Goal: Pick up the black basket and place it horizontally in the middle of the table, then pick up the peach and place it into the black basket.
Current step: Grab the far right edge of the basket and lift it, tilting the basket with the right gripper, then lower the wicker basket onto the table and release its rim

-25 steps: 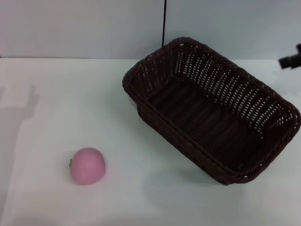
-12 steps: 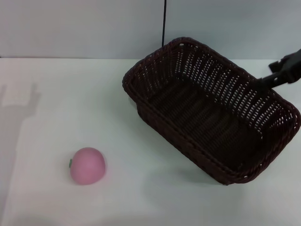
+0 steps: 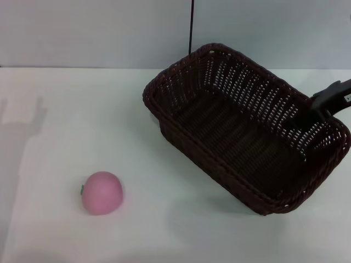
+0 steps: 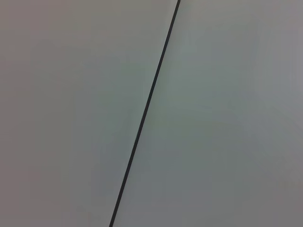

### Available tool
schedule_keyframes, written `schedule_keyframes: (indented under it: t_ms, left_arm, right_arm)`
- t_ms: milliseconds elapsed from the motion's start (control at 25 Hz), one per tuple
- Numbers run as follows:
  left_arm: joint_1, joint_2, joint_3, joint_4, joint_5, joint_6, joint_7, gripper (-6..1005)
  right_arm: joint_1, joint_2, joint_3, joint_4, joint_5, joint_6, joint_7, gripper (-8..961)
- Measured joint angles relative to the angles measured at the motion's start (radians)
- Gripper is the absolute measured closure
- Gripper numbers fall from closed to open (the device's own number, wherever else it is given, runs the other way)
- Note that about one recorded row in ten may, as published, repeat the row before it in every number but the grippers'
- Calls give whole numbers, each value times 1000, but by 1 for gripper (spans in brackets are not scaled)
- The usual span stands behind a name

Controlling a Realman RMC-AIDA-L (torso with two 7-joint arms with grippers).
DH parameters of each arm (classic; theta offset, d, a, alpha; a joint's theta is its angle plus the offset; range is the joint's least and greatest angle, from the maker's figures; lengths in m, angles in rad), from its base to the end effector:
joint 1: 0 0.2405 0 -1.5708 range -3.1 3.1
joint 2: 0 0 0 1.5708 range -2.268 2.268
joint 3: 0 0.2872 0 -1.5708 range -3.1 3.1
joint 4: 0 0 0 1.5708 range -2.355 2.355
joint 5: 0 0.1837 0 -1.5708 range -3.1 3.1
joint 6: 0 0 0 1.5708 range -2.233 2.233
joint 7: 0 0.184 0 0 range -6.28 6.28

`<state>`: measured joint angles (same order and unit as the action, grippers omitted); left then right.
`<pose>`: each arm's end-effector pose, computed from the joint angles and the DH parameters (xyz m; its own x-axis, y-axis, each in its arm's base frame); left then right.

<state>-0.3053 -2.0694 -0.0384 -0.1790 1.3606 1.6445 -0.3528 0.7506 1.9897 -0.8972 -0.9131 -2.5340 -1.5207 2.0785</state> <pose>-0.3392 0.2946 0.0324 0.4570 -0.3099 0.8337 0.8658 -0.0597 -0.4968 0.2604 0.3970 -0.0133 0.7827 -0.6198 0.0563 -0.5745 -0.7544 -0.3175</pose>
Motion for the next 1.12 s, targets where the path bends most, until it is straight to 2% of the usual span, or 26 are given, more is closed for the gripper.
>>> schedule_keyframes:
  t_ms: [360, 400, 640, 920, 1120]
  left_arm:
    - [-2, 0, 0, -1, 0, -17, 0, 149]
    - [-3, 0, 0, -1, 0, -19, 0, 149]
    - [-3, -1, 0, -1, 0, -19, 0, 149]
    - [-3, 0, 0, -1, -2, -19, 0, 150]
    - [-3, 0, 0, -1, -3, -19, 0, 150]
  right_arm:
    - [-5, 6, -2, -4, -2, -7, -13, 324]
    - [-5, 6, -2, -4, -2, -7, -13, 530]
    - [-5, 3, 3, -6, -1, -9, -14, 756]
    - [-8, -2, 61, -30, 80, -59, -9, 776]
    - [-25, -17, 109, -82, 149, -92, -25, 787]
